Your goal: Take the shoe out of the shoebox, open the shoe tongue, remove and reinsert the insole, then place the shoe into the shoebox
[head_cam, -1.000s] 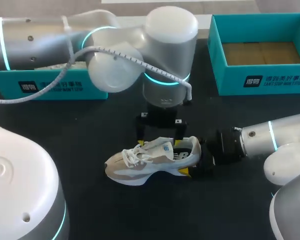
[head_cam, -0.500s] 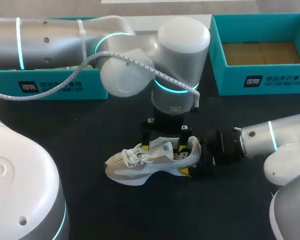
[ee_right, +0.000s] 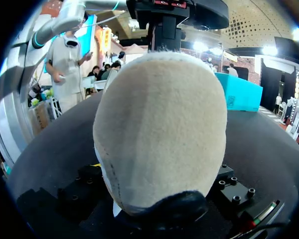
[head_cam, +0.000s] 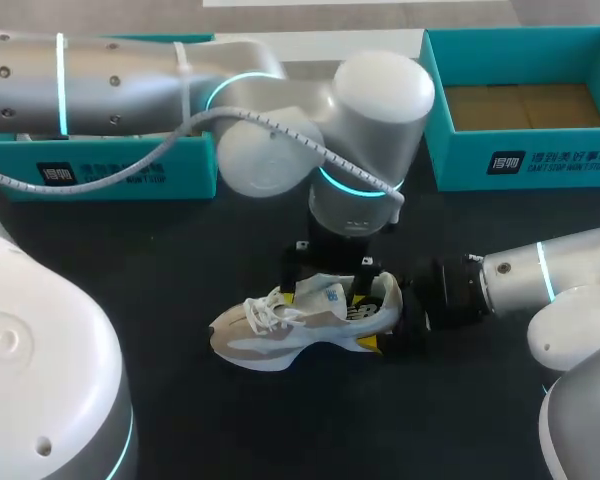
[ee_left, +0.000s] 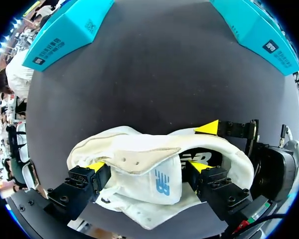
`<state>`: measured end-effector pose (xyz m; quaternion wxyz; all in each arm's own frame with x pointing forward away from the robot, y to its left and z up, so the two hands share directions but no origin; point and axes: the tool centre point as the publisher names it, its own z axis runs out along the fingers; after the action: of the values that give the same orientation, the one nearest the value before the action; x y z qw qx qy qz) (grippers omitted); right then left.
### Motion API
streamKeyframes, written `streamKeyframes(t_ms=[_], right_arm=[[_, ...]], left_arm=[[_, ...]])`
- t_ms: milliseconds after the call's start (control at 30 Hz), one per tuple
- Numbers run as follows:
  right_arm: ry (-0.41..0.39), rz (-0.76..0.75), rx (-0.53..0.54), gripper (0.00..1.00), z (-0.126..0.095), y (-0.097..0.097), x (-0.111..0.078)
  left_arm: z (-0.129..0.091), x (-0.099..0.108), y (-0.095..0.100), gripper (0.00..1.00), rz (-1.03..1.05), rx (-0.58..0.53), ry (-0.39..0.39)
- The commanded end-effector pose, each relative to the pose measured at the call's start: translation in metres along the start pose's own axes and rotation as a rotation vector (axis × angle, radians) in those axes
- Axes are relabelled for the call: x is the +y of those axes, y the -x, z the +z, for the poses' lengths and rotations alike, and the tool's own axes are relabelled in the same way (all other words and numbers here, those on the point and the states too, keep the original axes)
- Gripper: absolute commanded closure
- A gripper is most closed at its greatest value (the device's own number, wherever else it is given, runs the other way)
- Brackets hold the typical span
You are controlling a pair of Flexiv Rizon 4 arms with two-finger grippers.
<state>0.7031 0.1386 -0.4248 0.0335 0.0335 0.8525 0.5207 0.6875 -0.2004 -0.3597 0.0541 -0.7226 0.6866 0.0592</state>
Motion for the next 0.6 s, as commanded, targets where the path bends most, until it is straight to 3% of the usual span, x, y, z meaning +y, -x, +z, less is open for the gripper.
streamKeyframes(t_ms=[33,600], right_arm=[[-0.003,0.000,-0.003,1.00,0.005,0.001,-0.002],[-0.003,0.000,-0.003,1.00,0.005,0.001,-0.002]], left_arm=[[0.001,0.009,-0.008,0.00,-0.042,-0.047,-0.023],[-0.009,0.024,0.023,0.00,-0.073,-0.097,-0.035]])
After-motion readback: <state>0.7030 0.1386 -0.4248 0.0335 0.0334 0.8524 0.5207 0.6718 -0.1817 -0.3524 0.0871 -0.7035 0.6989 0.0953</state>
